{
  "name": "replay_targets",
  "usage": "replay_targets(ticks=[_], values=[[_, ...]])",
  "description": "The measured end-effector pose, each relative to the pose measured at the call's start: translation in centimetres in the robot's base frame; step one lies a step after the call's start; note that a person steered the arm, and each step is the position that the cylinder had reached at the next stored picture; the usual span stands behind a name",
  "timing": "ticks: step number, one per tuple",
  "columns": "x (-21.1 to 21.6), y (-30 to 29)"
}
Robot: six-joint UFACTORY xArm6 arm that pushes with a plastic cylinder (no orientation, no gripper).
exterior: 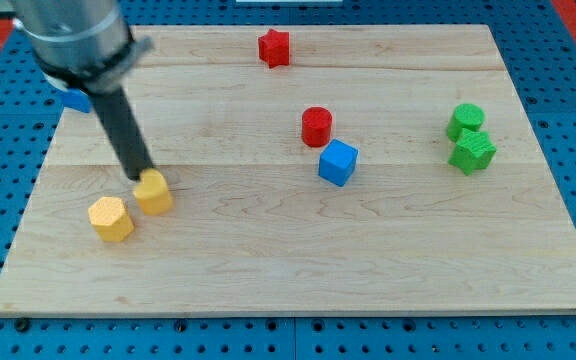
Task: Drag the blue cube towards the right side of the triangle
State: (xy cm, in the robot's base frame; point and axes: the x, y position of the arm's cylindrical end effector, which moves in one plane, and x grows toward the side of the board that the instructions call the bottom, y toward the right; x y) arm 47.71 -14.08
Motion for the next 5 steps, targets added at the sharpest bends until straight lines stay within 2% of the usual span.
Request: replay_targets(ticks=[3,4,5], values=[[2.1,23.0],[-1.7,22.4],[-4.0,12.2]])
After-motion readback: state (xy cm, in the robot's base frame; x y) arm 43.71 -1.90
